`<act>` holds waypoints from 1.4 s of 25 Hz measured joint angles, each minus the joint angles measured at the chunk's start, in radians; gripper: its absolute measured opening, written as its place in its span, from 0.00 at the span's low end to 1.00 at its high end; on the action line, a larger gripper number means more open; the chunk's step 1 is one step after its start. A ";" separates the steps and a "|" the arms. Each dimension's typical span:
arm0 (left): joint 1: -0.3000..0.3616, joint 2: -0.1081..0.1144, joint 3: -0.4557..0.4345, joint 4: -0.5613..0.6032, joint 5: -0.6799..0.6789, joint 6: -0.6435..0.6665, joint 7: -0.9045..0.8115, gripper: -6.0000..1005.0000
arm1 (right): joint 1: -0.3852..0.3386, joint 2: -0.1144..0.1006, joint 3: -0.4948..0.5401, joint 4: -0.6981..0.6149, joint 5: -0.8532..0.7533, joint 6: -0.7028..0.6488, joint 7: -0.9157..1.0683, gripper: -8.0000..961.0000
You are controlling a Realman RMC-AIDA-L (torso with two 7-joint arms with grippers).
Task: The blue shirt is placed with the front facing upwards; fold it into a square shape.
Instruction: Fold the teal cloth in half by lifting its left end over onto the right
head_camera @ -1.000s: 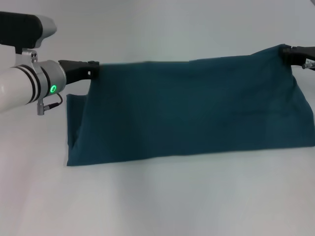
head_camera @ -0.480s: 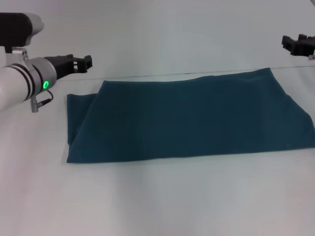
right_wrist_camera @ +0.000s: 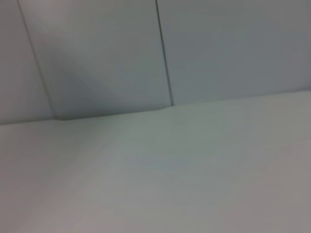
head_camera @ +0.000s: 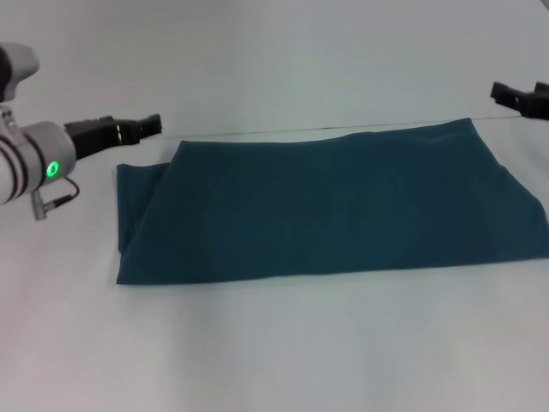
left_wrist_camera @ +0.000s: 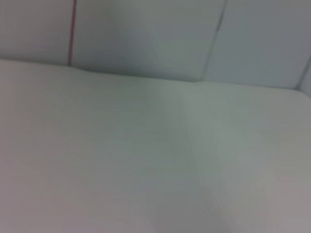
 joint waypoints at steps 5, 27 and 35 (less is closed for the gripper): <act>0.114 -0.001 0.001 0.143 0.000 0.319 -0.035 0.85 | -0.099 -0.008 -0.032 -0.060 -0.011 -0.174 0.100 0.88; 0.284 0.004 -0.006 0.238 0.103 0.578 -0.103 0.85 | -0.229 -0.100 -0.079 -0.270 -0.330 -0.646 0.650 0.88; 0.297 0.004 -0.001 0.267 0.170 0.608 -0.139 0.85 | -0.235 -0.104 -0.079 -0.274 -0.346 -0.657 0.679 0.87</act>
